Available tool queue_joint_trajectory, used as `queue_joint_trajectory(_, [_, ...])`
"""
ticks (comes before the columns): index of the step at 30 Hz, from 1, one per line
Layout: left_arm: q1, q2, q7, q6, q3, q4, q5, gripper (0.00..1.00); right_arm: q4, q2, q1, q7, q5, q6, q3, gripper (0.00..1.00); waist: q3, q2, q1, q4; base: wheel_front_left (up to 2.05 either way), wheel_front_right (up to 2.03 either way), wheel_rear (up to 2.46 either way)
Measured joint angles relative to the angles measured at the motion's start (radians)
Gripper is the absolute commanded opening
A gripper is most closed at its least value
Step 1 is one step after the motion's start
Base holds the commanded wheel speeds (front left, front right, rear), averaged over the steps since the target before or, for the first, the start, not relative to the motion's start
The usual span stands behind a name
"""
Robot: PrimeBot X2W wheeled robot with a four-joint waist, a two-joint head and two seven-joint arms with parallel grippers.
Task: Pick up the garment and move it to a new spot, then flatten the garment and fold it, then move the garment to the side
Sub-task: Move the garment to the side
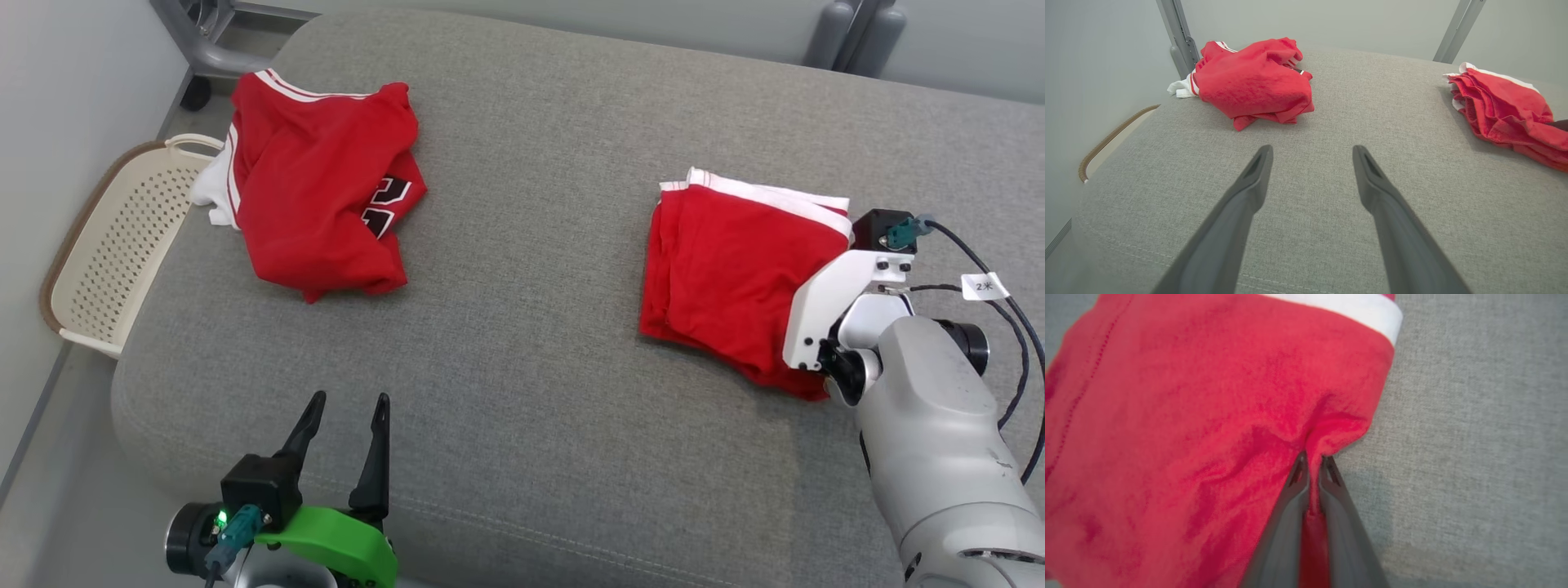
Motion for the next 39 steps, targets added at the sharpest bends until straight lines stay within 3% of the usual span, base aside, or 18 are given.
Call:
queue_joint_trajectory(10, [-0.008,0.005,-0.009,0.004,0.005,-0.006,-0.007,1.00,0.015,-0.016,-0.013,-0.046,-0.009,0.000,0.169,0.00,-0.003,0.0000,0.0000,-0.096,0.00,0.00,0.00])
queue_joint_trajectory(21, [-0.041,0.022,0.000,0.010,-0.011,-0.041,0.018,1.00,0.002,-0.142,-0.046,-0.097,0.151,0.000,0.446,0.00,0.015,0.0001,0.0000,-0.241,0.00,0.00,0.00])
queue_joint_trajectory(26, [-0.059,0.036,0.005,0.013,-0.013,-0.065,0.031,1.00,-0.026,-0.235,-0.056,-0.102,0.236,0.000,0.551,0.00,0.042,0.0001,0.0000,-0.297,0.00,0.00,0.00])
queue_joint_trajectory(32, [-0.082,0.066,0.026,0.019,-0.022,-0.105,0.060,1.00,-0.059,-0.328,-0.100,-0.110,0.295,0.000,0.658,0.00,0.090,0.0001,0.0000,-0.344,0.00,0.00,0.00])
queue_joint_trajectory(39, [-0.115,0.085,0.064,0.019,-0.046,-0.159,0.090,1.00,-0.055,-0.400,-0.143,-0.142,0.333,0.000,0.709,0.00,0.136,0.0001,0.0000,-0.386,0.00,0.00,0.00])
